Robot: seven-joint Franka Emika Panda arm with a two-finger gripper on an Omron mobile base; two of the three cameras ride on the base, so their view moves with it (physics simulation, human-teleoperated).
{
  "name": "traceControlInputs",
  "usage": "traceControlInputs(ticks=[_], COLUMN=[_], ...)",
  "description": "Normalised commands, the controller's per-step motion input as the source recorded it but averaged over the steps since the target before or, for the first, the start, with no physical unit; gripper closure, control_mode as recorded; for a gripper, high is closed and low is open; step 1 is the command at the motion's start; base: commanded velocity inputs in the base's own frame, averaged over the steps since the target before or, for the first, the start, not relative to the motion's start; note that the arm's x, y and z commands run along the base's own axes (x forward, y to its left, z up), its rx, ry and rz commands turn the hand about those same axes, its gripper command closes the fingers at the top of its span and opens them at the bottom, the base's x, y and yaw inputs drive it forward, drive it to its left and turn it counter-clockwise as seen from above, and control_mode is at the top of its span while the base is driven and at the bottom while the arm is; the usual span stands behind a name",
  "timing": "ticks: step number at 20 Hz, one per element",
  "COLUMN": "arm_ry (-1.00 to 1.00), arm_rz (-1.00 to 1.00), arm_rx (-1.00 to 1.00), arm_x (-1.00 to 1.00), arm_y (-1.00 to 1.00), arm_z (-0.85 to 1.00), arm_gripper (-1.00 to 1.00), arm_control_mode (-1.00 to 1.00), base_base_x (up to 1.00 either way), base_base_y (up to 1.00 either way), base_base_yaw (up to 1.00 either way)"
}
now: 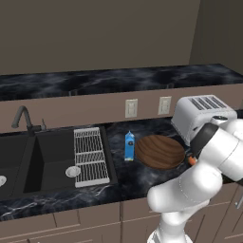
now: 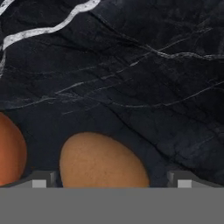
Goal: Gather the eggs and milk located in the vicinity of the sink area and place them right next to the bowl.
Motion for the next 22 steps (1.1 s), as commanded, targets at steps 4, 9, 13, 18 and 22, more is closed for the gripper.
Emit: traceControlInputs(ticks=[4,9,13,18,22], arm_ry=[0.0,0.0,0.0,0.0,-0.02], arm_rz=[0.0,0.0,0.0,-0.09,-0.06], arm_rx=[0.0,0.0,0.0,0.0,0.0], arm_x=[0.0,0.0,-0.32,-0.5,-0.48], arm_y=[0.0,0.0,0.0,0.01,0.35], arm_z=[-0.04,0.0,0.03,0.29,0.18], arm_gripper=[1.0,1.0,1.0,1.0,1.0], arm_control_mode=[-1.0,-1.0,-1.0,-1.0,-1.0], base_base_x=[0.0,0.0,0.0,0.0,0.0], base_base_y=[0.0,0.0,0.0,0.0,0.0], base_base_yaw=[0.0,0.0,0.0,0.0,0.0])
